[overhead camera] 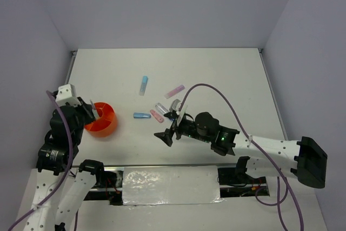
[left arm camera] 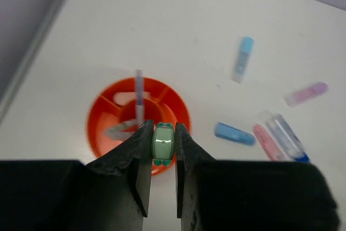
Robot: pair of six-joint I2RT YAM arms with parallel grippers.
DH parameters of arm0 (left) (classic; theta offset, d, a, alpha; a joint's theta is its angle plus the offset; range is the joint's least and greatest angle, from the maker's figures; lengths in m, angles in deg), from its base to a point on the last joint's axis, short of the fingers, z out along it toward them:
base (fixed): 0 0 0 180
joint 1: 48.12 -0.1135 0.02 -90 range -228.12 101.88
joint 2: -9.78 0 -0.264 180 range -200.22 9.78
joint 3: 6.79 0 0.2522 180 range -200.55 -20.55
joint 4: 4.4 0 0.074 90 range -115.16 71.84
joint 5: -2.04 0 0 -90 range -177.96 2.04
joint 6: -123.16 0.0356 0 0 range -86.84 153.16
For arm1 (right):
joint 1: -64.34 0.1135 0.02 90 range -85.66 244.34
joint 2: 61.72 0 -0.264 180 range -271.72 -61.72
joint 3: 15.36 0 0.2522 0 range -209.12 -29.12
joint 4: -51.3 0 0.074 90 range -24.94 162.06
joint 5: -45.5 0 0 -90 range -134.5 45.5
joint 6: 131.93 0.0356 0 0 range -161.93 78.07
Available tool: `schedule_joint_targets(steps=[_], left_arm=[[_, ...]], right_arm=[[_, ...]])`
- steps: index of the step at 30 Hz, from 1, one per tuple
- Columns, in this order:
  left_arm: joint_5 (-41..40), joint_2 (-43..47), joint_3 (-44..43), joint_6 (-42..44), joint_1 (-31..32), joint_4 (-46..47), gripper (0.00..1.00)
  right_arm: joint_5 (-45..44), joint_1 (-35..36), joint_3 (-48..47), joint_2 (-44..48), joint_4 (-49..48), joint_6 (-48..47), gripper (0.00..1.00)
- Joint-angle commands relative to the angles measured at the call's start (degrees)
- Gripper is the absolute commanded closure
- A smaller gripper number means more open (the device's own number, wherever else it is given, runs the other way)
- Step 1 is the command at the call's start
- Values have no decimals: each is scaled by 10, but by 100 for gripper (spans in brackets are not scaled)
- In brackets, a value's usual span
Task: Sort the stationery into containers
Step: Place the stationery in the storage box.
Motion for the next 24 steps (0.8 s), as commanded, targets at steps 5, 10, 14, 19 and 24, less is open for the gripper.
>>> schedule_joint_targets(steps=[5,10,14,19,24], left_arm=[[-261,22,53,111,1,58,94],[-254,69,110,174,-6,169,94],[-242,45,94,196,-10,198,86],[-205,3,95,170,-11,187,79],[-185,-27,110,130,-36,180,76]], right_arm=[[19,-24,65,76,-51,20,1],[48,-28,62,73,-64,22,1],[65,-27,70,77,-78,27,1],[62,-27,80,117,-66,27,1],[62,-28,93,155,-63,25,0]])
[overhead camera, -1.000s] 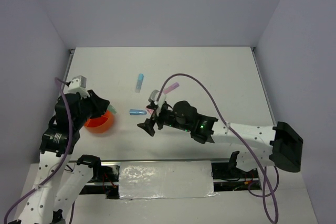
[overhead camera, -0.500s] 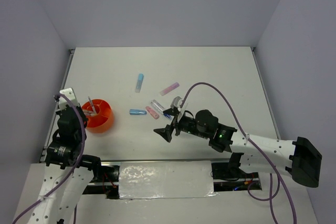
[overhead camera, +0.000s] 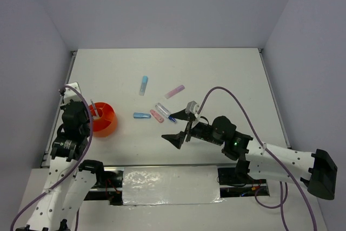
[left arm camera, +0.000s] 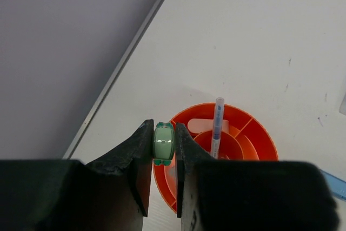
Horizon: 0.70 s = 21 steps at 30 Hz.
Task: Sort the stationery into containers
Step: Place the stationery in the storage box.
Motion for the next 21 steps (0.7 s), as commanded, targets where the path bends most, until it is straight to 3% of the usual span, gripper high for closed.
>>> schedule_joint_targets(steps=[1,5,8,21], left_arm=[[20,-19,1,-29,-28,23,76],[68,-34,11,-30,-90,41,74],[104,-40,16,-33,-122,51,66],[123,-49,16,-36,-134,37,54]], right_arm=[[5,-2,5,27,-28,2,0],[6,-4,7,31,-28,2,0],[6,-1,5,27,-26,1,0],[1,-2,-7,12,-18,-4,0]])
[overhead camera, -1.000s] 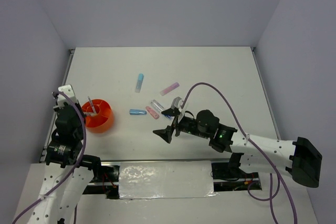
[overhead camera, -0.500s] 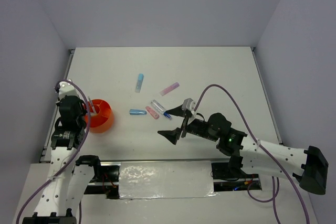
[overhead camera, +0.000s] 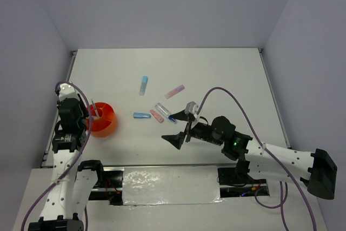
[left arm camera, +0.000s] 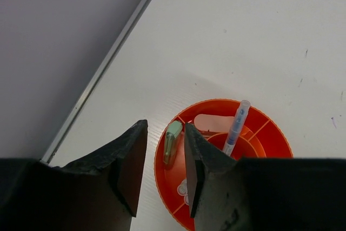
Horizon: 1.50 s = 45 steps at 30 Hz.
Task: Sort the stationery into containers
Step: Place the stationery in the storage box, then pick up the stationery from the center of the board.
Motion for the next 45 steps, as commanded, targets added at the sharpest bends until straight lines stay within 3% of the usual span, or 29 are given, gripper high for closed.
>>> schedule_joint_targets(steps=[1,2,5,6,7,12,15,22,26,37,41,44,45], left_arm=[[12,1,-4,-15,-3,16,53],[8,5,-6,-20,-4,9,52],[-39,19,-26,-56,-4,-26,25],[-63,23,-43,-72,-4,-40,7],[-63,30,-53,-94,-4,-53,1],[37,-2,-129,-114,-4,-160,1],[48,-14,-181,-167,-2,-242,1],[190,65,-218,-153,0,-260,1],[250,83,-206,-104,43,-247,1],[228,105,-249,-76,108,-281,1],[221,102,-262,-75,118,-289,1],[217,102,-270,-75,122,-290,1],[215,100,-276,-76,122,-291,1]], right_arm=[[-1,-2,-11,6,-18,-5,0],[-5,-3,-11,4,-17,-4,0],[-37,-13,-17,-15,-9,10,0],[-32,-22,-22,-42,-3,16,0],[-23,-32,-43,-62,6,23,0],[-18,-41,-170,-262,126,-13,2],[-28,-42,-250,-370,192,-56,6],[-29,-49,-432,-567,332,-158,19],[-23,-49,-522,-622,369,-196,20],[-45,-57,-682,-762,473,-255,23],[-40,-64,-693,-783,500,-259,30],[-38,-66,-678,-779,497,-254,43],[-31,-66,-674,-776,498,-253,53]])
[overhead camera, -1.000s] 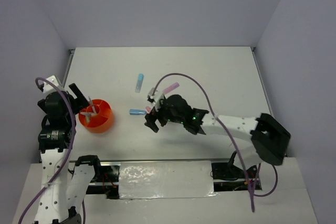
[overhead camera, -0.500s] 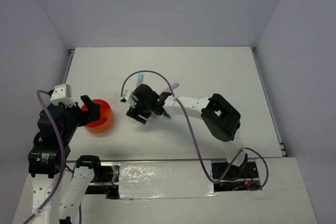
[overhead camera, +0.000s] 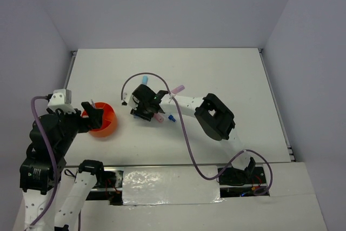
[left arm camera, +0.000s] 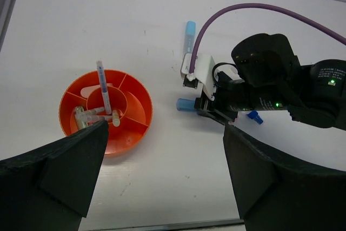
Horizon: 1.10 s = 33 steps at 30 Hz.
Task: Sort the stationery into containers
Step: Pick up the stationery from the center of the board.
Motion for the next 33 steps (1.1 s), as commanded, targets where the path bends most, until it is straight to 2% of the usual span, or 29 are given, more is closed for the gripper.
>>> schedule_joint_targets(steps=[1,6,11,13,17,22,28,33], left_arm=[[-2,-4,-29,9,4,3,1],[-2,-11,-52,-1,4,-8,1],[18,-8,-40,-21,4,0,1],[56,-7,-27,-45,4,14,1],[142,1,30,-102,4,66,1],[169,18,90,-216,4,132,1],[240,22,134,-316,4,235,1],[243,11,124,-306,4,211,6]], right_arm=[[20,-3,10,-1,31,-2,57],[47,15,61,21,14,6,80],[56,25,142,103,-101,55,87],[49,26,181,138,-156,91,87],[29,37,253,262,-230,150,86],[-58,105,322,385,-353,202,83],[-97,156,343,435,-399,205,84],[-135,188,356,456,-422,187,84]])
